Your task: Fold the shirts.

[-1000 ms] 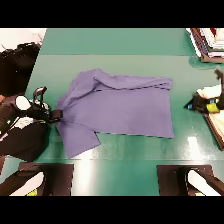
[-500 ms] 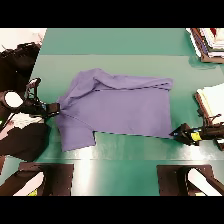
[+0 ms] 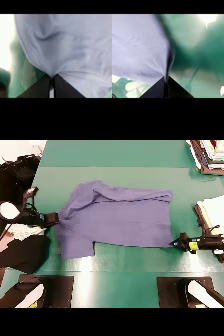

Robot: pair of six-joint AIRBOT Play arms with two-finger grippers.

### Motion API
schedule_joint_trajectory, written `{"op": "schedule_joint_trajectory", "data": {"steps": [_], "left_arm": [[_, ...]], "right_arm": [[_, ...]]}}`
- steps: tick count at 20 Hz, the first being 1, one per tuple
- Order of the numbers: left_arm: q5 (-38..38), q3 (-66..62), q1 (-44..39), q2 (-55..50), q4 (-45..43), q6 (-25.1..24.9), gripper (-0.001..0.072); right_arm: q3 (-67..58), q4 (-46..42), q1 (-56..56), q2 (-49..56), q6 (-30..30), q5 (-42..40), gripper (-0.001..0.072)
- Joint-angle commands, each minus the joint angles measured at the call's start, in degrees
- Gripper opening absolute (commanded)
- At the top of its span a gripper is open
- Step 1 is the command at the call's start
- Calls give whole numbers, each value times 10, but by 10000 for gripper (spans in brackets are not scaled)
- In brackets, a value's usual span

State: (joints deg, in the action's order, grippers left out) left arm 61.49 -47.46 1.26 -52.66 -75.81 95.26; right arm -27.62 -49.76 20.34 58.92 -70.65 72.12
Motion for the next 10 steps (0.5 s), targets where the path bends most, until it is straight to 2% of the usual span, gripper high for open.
{"op": "schedule_joint_trajectory", "data": {"steps": [1, 6, 8, 10], "left_arm": [[23, -75, 0, 60, -1, -2, 29], [51, -338, 0, 124, 9, -14, 30], [53, -454, 0, 130, 25, -41, 30], [56, -576, 0, 130, 28, -42, 30]], "right_arm": [[-90, 8, 0, -76, 0, 30, 14], [-382, 7, 0, -160, -15, 7, 14], [-510, 2, 0, -169, -15, -12, 14], [-637, 1, 0, -160, -15, -12, 14]]}}
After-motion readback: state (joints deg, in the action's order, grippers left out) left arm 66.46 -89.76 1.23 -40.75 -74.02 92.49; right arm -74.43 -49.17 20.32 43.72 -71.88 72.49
